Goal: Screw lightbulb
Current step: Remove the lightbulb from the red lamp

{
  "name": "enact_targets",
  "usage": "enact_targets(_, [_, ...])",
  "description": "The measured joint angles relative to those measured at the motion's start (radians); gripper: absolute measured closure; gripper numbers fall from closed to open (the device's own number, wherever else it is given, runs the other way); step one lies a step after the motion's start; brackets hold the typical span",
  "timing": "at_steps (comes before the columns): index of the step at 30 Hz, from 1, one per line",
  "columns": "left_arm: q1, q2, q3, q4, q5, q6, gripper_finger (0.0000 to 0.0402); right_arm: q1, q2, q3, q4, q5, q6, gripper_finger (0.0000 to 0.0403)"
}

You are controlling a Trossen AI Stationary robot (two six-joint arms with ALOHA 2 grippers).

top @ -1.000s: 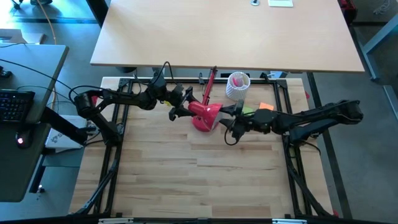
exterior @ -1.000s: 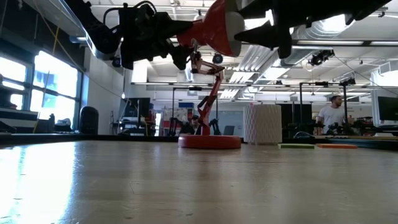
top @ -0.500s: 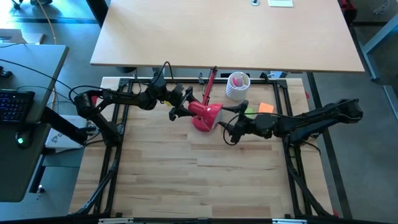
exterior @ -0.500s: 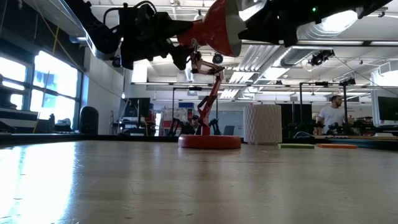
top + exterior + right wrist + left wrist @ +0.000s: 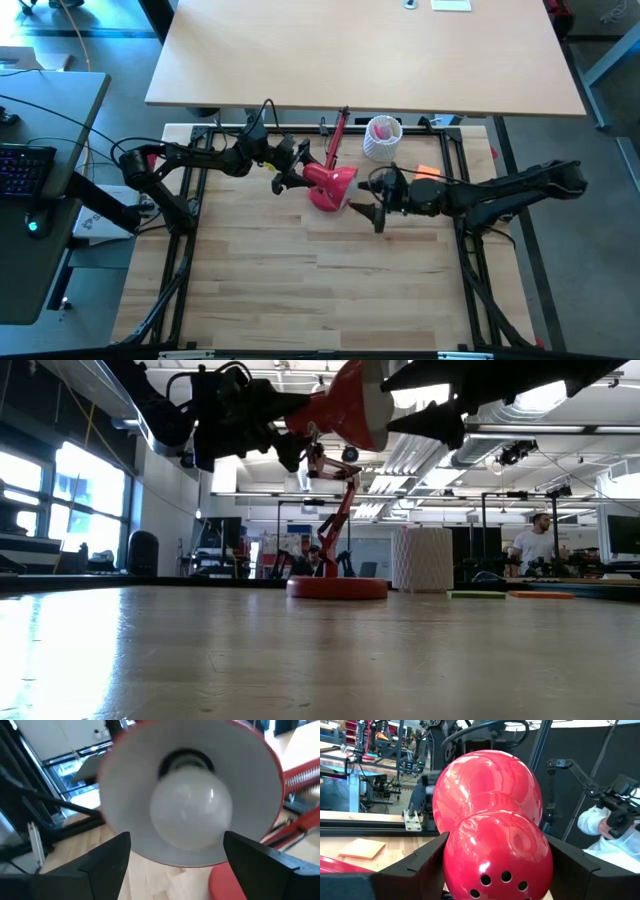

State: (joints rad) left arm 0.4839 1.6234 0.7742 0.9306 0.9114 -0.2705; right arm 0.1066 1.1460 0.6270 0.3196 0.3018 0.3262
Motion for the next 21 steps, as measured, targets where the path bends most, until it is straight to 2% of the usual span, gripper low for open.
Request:
enact_targets(5, [-0.001, 0.0, 0.0, 0.0, -0.006, 0.0, 0.0144, -0.054, 0.035, 0.0, 0.029, -0.055, 0.066, 0.0087])
enact_targets(8, [-0.001, 0.0, 0.0, 0.001, -0.005, 0.0, 0.0144, -0.074, 0.056, 0.0, 0.094, -0.118, 0.032, 0.0087])
enact_targets(15, [0.0, 0.0, 0.0, 0.001, -0.006, 0.002, 0.0144, -0.116, 0.06, -0.001, 0.158, -0.136, -0.051, 0.0106])
enact_targets(18, [0.0, 0.0, 0.0, 0.001, -0.005, 0.002, 0.0144, -0.134, 0.06, -0.001, 0.153, -0.143, -0.126, 0.0122])
enact_targets(21, [0.0, 0.0, 0.0, 0.0, -0.005, -0.005, 0.0144, -0.14, 0.06, -0.001, 0.15, -0.142, -0.308, 0.0136])
